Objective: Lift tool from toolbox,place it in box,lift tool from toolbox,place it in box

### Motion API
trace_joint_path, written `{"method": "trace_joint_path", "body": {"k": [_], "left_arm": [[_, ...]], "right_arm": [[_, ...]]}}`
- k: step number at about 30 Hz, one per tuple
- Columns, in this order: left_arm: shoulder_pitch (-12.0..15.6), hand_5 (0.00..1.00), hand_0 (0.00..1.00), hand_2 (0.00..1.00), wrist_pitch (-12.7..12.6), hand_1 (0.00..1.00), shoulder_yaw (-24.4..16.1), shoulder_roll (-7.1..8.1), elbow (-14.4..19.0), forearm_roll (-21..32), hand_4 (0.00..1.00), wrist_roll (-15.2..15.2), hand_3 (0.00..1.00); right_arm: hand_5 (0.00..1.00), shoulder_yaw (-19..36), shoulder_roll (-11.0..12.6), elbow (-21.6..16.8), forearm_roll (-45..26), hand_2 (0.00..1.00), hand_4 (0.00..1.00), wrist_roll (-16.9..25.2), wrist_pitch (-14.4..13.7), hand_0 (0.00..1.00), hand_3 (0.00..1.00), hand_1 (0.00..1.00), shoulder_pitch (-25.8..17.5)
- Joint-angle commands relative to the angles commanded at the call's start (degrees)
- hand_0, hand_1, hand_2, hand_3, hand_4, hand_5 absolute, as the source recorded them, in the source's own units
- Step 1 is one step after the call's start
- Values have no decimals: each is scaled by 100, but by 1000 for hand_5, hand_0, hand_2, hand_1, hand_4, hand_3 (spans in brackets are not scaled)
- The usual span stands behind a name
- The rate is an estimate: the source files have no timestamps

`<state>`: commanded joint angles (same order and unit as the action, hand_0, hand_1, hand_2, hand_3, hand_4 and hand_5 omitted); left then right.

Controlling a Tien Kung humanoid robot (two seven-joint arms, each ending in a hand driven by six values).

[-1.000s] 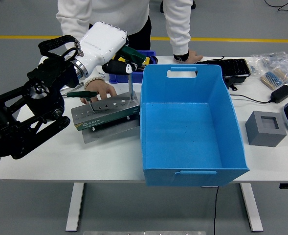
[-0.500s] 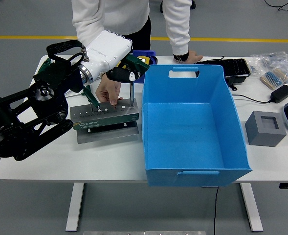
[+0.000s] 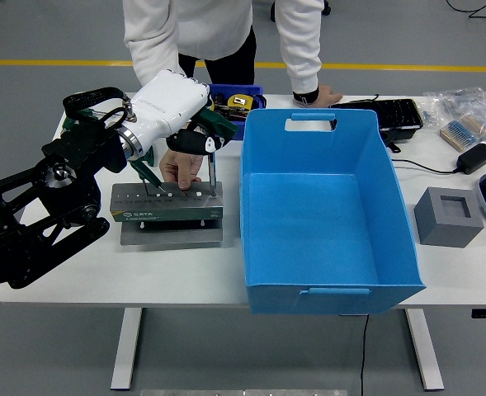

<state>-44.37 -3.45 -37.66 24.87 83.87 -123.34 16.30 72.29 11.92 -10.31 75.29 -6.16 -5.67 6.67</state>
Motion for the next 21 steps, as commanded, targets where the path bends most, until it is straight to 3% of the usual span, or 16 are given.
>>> {"method": "trace_joint_path", "body": {"k": [11,21], "left_arm": [[253,573,196,2,8,2,-204,66,471,-326,686,63,4],[-34,571,196,2,259,2,-366,258,887,-120,686,102,4]], "right_arm": [[852,19,-11,0,6,773,998,21,2,841,798,770,39],[851,53,-14,0,47,772,998,-2,6,836,798,769,3]]}}
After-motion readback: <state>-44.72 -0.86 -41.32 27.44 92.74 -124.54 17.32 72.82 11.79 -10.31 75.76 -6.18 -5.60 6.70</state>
